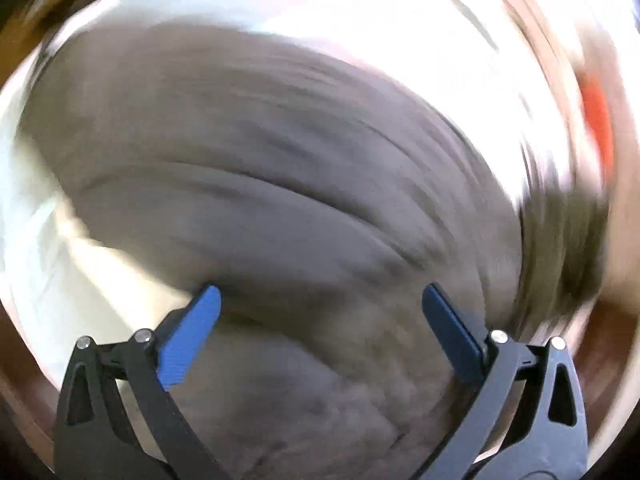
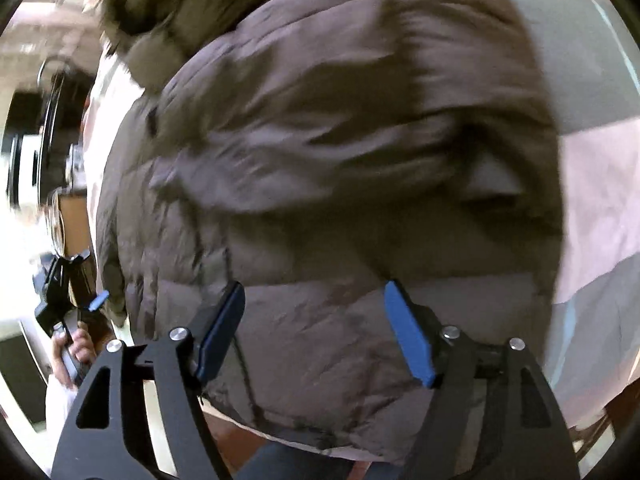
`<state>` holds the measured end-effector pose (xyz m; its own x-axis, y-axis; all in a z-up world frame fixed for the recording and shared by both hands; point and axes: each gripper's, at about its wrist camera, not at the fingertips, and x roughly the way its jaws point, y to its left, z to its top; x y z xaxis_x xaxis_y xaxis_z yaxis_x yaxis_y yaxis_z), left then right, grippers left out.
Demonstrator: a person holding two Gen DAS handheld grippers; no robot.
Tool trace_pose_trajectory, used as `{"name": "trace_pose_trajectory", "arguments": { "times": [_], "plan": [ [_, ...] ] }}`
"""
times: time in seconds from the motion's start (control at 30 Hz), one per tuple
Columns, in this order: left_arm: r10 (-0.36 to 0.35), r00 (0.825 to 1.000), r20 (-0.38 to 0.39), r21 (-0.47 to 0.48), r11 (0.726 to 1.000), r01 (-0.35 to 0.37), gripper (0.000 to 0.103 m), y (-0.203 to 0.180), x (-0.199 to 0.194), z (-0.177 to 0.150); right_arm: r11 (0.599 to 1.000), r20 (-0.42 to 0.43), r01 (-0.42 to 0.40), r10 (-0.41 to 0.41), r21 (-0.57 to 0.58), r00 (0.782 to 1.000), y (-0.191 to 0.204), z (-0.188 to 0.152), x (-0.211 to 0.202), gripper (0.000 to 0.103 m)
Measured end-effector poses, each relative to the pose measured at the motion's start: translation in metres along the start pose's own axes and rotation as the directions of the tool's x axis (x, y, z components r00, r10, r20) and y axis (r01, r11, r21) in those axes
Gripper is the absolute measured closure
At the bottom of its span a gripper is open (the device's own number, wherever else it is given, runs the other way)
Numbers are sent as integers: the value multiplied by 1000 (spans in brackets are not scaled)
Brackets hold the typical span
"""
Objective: Fold large clothes
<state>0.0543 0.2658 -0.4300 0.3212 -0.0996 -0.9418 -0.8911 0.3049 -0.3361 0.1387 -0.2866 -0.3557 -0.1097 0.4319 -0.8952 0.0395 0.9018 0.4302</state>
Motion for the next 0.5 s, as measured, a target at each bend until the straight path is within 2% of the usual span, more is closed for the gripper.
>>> {"name": "trace_pose_trajectory", "arguments": {
  "times": [0.03, 0.07, 0.17, 0.27, 0.33, 0.4, 0.5],
  "plan": [
    [-15, 1000, 7, -76, 997, 16, 2, 28, -5, 13, 1000, -9, 1, -1, -12, 1000, 12, -2, 7, 28],
    [8, 1000, 15, -130, 992, -6, 2, 59, -8, 30, 1000, -14, 4, -5, -22, 1000, 24, -4, 13, 26],
    [52, 999, 5, -190, 981, -50, 2, 110, -9, 61, 999, -26, 1, -2, -42, 1000, 52, -11, 30, 26],
    [11, 998, -55, -249, 968, -25, 2, 152, 2, 94, 998, -48, -10, 8, -57, 999, 84, -26, 47, 26],
    [17, 996, -83, -277, 960, -40, 2, 168, 9, 101, 997, -67, -13, 8, -75, 998, 106, -33, 57, 26],
    [67, 994, -88, -300, 950, -90, 2, 179, 14, 113, 995, -86, -16, 7, -100, 996, 127, -41, 66, 26],
    [64, 995, -82, -290, 953, -85, 3, 181, 19, 127, 989, -105, -42, 27, -144, 994, 155, -51, 70, 26]
  ]
}}
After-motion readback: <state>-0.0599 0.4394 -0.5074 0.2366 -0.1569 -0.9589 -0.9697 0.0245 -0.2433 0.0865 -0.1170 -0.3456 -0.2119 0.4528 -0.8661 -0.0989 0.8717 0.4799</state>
